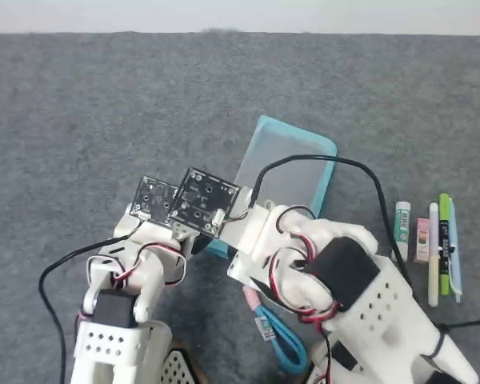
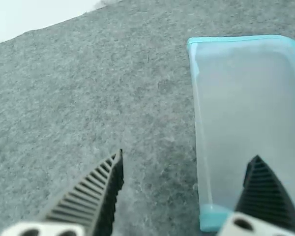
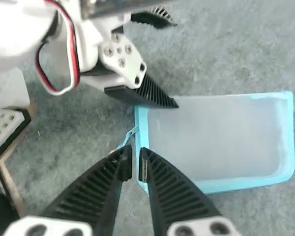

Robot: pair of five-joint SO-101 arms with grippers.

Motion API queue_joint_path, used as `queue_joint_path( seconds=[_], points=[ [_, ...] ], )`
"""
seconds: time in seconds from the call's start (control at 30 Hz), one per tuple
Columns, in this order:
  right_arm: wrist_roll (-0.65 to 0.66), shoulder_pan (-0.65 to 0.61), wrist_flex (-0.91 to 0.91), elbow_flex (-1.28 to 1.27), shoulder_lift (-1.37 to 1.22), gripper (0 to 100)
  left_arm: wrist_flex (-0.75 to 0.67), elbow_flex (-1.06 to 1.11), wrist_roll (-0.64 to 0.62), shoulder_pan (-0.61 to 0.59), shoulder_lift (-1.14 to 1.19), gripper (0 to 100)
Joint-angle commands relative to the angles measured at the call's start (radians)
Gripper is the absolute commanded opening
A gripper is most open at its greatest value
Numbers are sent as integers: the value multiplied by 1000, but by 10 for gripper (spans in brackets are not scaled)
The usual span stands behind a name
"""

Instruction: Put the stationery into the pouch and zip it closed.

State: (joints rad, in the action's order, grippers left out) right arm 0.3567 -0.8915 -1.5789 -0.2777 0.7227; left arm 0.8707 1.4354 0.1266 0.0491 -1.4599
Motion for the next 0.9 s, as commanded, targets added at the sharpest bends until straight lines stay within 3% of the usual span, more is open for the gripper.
queue_joint_path(
  seconds=[0.0,0.13,0.3,0.57,0.87],
  points=[
    [15,31,7,-77,1,7,-12,-41,8,-71,-18,367],
    [-49,36,203,-315,-74,8,-14,-58,8,-238,-14,367],
    [-87,31,292,-384,-260,10,-44,-24,9,-390,-12,367],
    [-213,-35,369,-391,-506,136,-74,-13,8,-408,-12,367],
    [-358,-58,584,-563,-519,127,-75,-12,8,-408,-12,367]
  ],
)
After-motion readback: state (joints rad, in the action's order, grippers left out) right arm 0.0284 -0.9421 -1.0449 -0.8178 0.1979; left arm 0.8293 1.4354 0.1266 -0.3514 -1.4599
